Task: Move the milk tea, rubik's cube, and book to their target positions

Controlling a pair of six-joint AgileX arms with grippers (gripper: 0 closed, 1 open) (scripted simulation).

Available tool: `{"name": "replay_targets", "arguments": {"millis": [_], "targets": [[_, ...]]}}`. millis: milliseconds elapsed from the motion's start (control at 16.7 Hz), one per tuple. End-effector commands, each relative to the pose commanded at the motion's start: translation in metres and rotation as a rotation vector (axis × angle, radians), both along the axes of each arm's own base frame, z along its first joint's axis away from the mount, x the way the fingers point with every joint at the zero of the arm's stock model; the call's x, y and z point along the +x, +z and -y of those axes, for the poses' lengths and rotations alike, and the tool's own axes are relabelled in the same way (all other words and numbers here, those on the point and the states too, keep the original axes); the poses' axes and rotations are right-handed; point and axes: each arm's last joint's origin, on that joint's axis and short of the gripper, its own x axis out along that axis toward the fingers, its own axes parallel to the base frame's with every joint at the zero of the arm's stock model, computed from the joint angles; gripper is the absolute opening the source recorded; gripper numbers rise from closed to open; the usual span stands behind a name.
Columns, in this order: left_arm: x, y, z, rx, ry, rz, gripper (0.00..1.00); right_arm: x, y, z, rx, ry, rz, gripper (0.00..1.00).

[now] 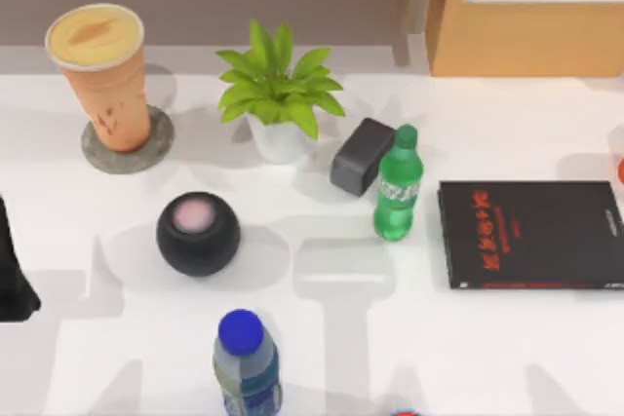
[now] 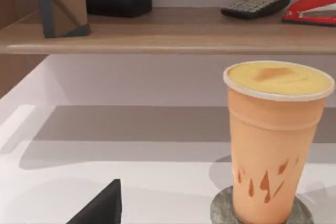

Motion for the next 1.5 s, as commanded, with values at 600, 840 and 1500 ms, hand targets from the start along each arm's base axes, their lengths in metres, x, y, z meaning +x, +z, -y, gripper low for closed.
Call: {"name": "replay_targets", "arguments": {"millis": [600,840,1500], "targets": [[0.000,0.000,0.000,0.000,0.000,0.000,1.00,0.127,0.124,0.044,-0.017,-0.005,-0.034,1.00],[0.000,0.000,0.000,0.000,0.000,0.000,1.00,0.219,0.107,0.088,0.003,-0.001,-0.115,1.00],[0.000,0.000,0.000,0.000,0.000,0.000,1.00,0.325,0.058,0.187,-0.018,-0.003,-0.055,1.00]]}}
